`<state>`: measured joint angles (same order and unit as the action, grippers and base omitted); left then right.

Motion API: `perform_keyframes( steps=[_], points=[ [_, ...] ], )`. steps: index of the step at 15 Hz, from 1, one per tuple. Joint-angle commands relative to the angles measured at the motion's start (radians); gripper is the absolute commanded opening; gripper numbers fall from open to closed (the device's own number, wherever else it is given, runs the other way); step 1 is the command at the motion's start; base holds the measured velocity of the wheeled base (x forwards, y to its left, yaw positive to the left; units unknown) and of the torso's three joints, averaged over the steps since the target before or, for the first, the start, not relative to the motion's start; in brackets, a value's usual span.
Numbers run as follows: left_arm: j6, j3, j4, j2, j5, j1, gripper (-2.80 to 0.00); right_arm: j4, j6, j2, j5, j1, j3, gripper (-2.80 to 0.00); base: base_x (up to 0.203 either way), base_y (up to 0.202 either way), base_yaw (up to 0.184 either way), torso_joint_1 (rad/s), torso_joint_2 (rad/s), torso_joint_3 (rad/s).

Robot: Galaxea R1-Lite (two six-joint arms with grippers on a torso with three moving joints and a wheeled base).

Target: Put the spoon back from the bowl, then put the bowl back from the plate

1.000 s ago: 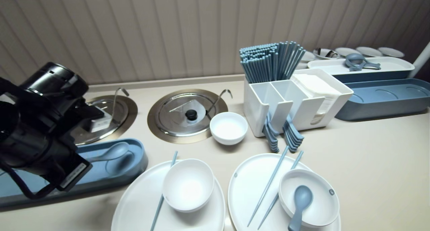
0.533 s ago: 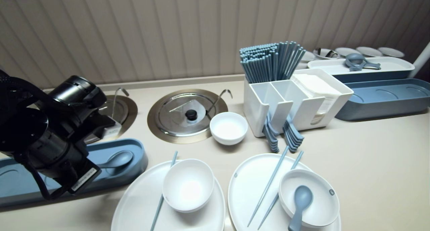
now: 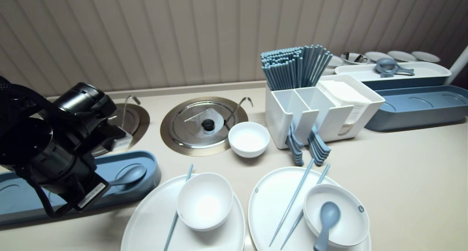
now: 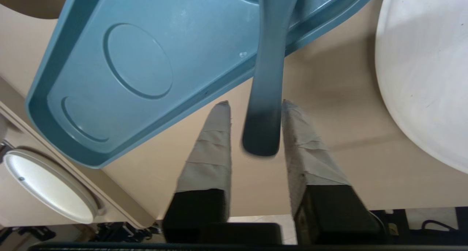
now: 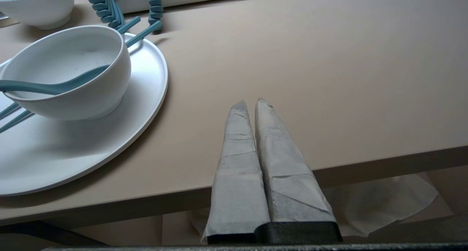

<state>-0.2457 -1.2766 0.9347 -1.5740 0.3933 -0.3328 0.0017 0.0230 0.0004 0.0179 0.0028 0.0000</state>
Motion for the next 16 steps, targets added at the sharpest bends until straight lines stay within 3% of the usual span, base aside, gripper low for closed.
perform_keyframes(
  steps=[1,9,16],
  points=[
    [-0.001,-0.006,0.006,-0.004,0.002,0.0,0.0,0.0,0.0,0.0,0.0,0.0,0.0,-2.8,0.0,0.0,0.0,0.0,0.0,0.0],
    [0.015,-0.068,0.004,0.02,-0.021,0.0,0.0,0.0,0.0,0.0,0.0,0.0,0.0,-2.8,0.0,0.0,0.0,0.0,0.0,0.0],
    [0.079,-0.194,0.003,0.11,-0.235,-0.003,0.0,0.0,0.0,0.0,0.0,0.0,0.0,-2.8,0.0,0.0,0.0,0.0,0.0,0.0]
  ],
)
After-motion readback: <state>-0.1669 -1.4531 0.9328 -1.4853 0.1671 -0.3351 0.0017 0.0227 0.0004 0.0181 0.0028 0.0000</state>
